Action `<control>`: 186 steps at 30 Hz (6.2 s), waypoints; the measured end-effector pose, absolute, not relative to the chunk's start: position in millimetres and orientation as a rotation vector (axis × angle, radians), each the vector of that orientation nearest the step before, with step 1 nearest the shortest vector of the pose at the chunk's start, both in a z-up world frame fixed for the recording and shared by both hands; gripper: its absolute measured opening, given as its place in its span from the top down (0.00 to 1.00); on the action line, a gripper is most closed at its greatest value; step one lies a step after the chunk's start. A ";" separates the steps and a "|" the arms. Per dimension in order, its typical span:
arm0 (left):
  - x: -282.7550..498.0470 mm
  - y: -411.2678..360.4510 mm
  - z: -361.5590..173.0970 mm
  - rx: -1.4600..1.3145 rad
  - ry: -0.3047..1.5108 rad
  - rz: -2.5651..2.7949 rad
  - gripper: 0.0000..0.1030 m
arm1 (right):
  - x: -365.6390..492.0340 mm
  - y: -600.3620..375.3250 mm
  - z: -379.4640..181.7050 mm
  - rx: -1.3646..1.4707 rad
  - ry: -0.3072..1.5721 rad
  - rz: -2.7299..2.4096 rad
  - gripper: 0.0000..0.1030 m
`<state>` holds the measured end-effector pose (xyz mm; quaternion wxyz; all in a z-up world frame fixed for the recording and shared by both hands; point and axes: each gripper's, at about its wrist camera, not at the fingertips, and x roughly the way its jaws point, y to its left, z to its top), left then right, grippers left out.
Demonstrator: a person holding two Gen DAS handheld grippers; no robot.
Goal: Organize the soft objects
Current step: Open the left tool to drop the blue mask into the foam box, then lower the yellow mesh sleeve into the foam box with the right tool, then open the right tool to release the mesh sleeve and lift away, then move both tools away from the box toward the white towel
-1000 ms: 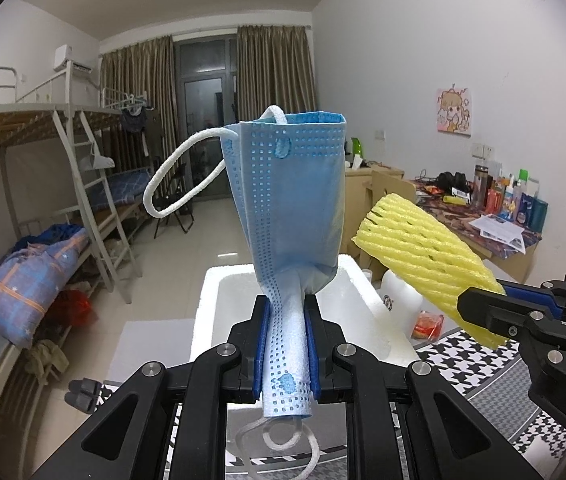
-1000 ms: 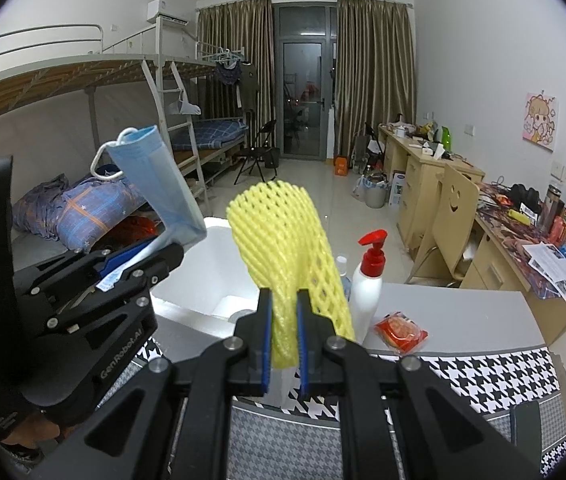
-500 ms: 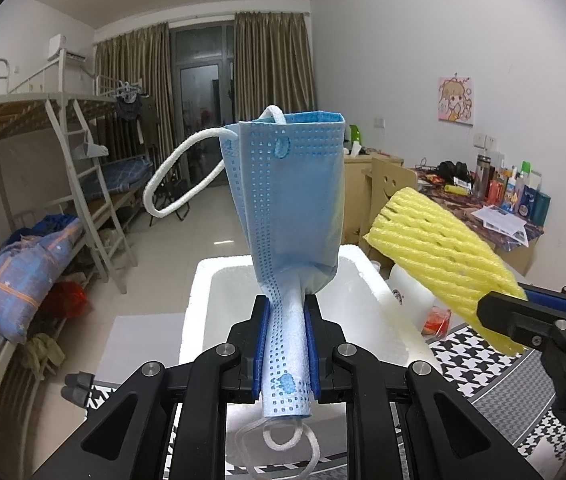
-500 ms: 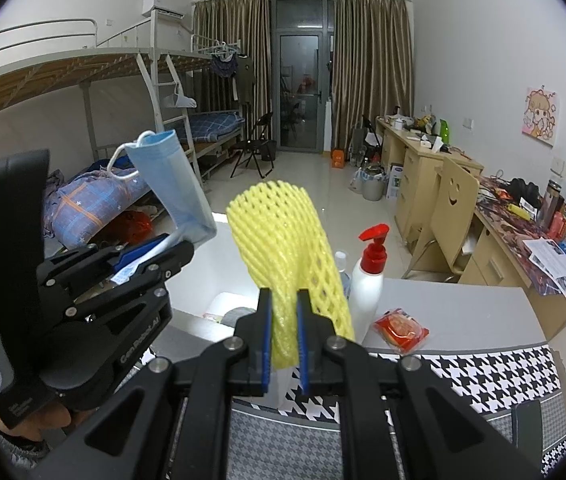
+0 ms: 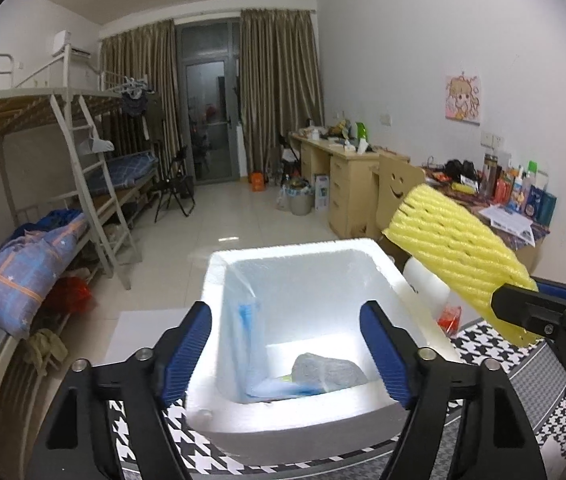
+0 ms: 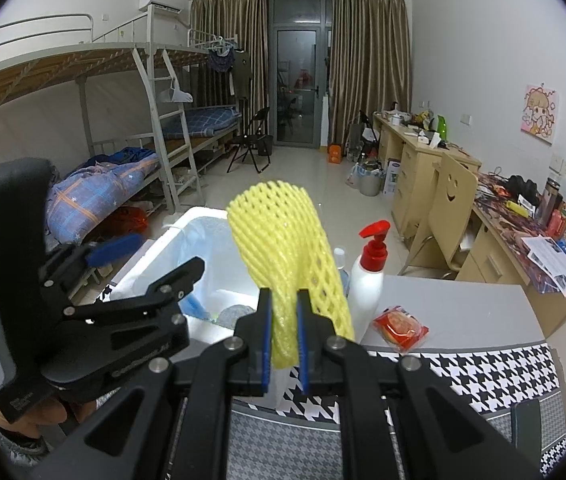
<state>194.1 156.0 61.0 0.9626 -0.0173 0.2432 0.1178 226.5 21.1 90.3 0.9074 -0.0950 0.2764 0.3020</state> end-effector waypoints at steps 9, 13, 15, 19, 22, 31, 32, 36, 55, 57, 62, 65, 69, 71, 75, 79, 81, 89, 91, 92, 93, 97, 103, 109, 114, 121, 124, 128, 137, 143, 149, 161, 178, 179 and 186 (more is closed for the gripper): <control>177.2 166.9 71.0 -0.056 0.446 0.290 0.04 | 228.8 24.2 90.5 -0.197 0.577 0.625 0.86; 169.7 170.6 73.8 -0.063 0.430 0.312 0.02 | 226.6 29.5 90.9 -0.206 0.578 0.637 0.86; 167.0 171.6 74.4 -0.060 0.429 0.321 0.02 | 225.2 32.7 91.8 -0.208 0.574 0.641 0.86; 156.8 176.3 74.3 -0.059 0.423 0.337 0.02 | 224.8 38.6 93.1 -0.211 0.573 0.644 0.86; 152.5 177.1 74.5 -0.045 0.415 0.361 0.02 | 226.0 44.5 93.2 -0.214 0.571 0.643 0.86; 136.6 186.2 72.8 -0.063 0.400 0.382 0.02 | 239.3 56.7 83.0 -0.220 0.621 0.649 0.87; 135.0 186.1 72.1 -0.054 0.400 0.390 0.02 | 240.4 57.8 82.2 -0.217 0.624 0.653 0.87; 129.4 187.3 70.7 -0.056 0.404 0.394 0.02 | 246.3 62.3 80.0 -0.220 0.632 0.652 0.87; 111.2 200.9 62.8 -0.102 0.407 0.407 0.02 | 273.2 80.3 57.2 -0.206 0.747 0.674 0.70; 111.4 201.8 61.6 -0.100 0.411 0.408 0.02 | 272.5 80.3 56.4 -0.209 0.747 0.671 0.55; 111.4 203.1 60.7 -0.106 0.419 0.414 0.02 | 266.4 81.7 59.2 -0.212 0.732 0.689 0.35; 111.7 204.9 61.1 -0.107 0.419 0.417 0.02 | 265.3 80.9 60.2 -0.214 0.719 0.682 0.30; 112.5 206.0 60.8 -0.104 0.422 0.421 0.02 | 268.4 78.2 61.0 -0.197 0.724 0.678 0.29; 113.0 206.3 59.6 -0.108 0.426 0.420 0.02 | 272.0 79.5 61.1 -0.204 0.717 0.656 0.29; 114.3 206.9 61.0 -0.104 0.427 0.422 0.02 | 278.9 74.6 63.0 -0.176 0.728 0.653 0.29; 114.8 205.9 61.6 -0.105 0.425 0.415 0.02 | 276.5 70.2 66.3 -0.160 0.726 0.670 0.27; 113.6 204.5 62.0 -0.108 0.417 0.409 0.02 | 273.7 69.0 67.6 -0.167 0.719 0.672 0.27; 112.6 198.1 60.6 -0.103 0.425 0.405 0.02 | 269.5 60.8 77.2 -0.145 0.693 0.685 0.26; 112.1 198.0 61.4 -0.106 0.426 0.403 0.02 | 267.4 59.5 79.2 -0.143 0.683 0.686 0.26; 111.4 198.1 62.1 -0.107 0.424 0.402 0.02 | 266.3 58.6 79.6 -0.144 0.681 0.682 0.26; 110.9 197.0 62.7 -0.108 0.422 0.403 0.02 | 265.2 57.4 79.7 -0.144 0.679 0.685 0.26; 108.5 193.3 67.5 -0.109 0.406 0.396 0.02 | 259.2 51.2 81.4 -0.146 0.671 0.684 0.26; 102.8 186.2 74.1 -0.099 0.388 0.381 0.02 | 246.0 37.3 90.2 -0.124 0.637 0.666 0.13; 96.3 174.8 79.6 -0.088 0.373 0.365 0.02 | 226.7 27.9 97.9 -0.132 0.587 0.669 0.12; 91.8 164.9 82.6 -0.080 0.365 0.351 0.02 | 214.3 19.0 100.4 -0.131 0.570 0.681 0.12; 83.4 154.6 87.9 -0.076 0.344 0.332 0.01 | 204.8 -2.1 105.8 -0.098 0.551 0.684 0.12; 80.9 149.2 89.7 -0.063 0.343 0.322 0.01 | 200.7 -9.3 106.8 -0.090 0.549 0.683 0.12; 76.1 141.3 92.6 -0.058 0.330 0.307 0.01 | 193.2 -17.9 107.3 -0.091 0.533 0.668 0.12; 64.9 125.3 94.7 -0.057 0.303 0.277 0.01 | 172.8 -39.0 109.0 -0.090 0.487 0.653 0.09; 61.4 117.3 94.1 -0.056 0.307 0.264 0.01 | 165.7 -52.0 107.2 -0.069 0.485 0.653 0.09; 56.7 107.3 94.6 -0.053 0.306 0.244 0.01 | 158.6 -63.0 107.0 -0.067 0.469 0.642 0.09; 49.9 89.9 96.1 -0.049 0.288 0.199 0.01 | 145.8 -83.6 103.9 -0.062 0.458 0.638 0.09; 38.8 66.5 88.6 -0.058 0.271 0.157 0.01 | 123.5 -112.4 93.2 -0.085 0.391 0.566 0.08; 38.3 64.1 87.9 -0.056 0.270 0.151 0.01 | 123.2 -114.5 92.2 -0.084 0.390 0.561 0.08; 34.6 52.9 84.5 -0.032 0.264 0.135 0.01 | 121.4 -125.4 85.5 -0.079 0.390 0.534 0.08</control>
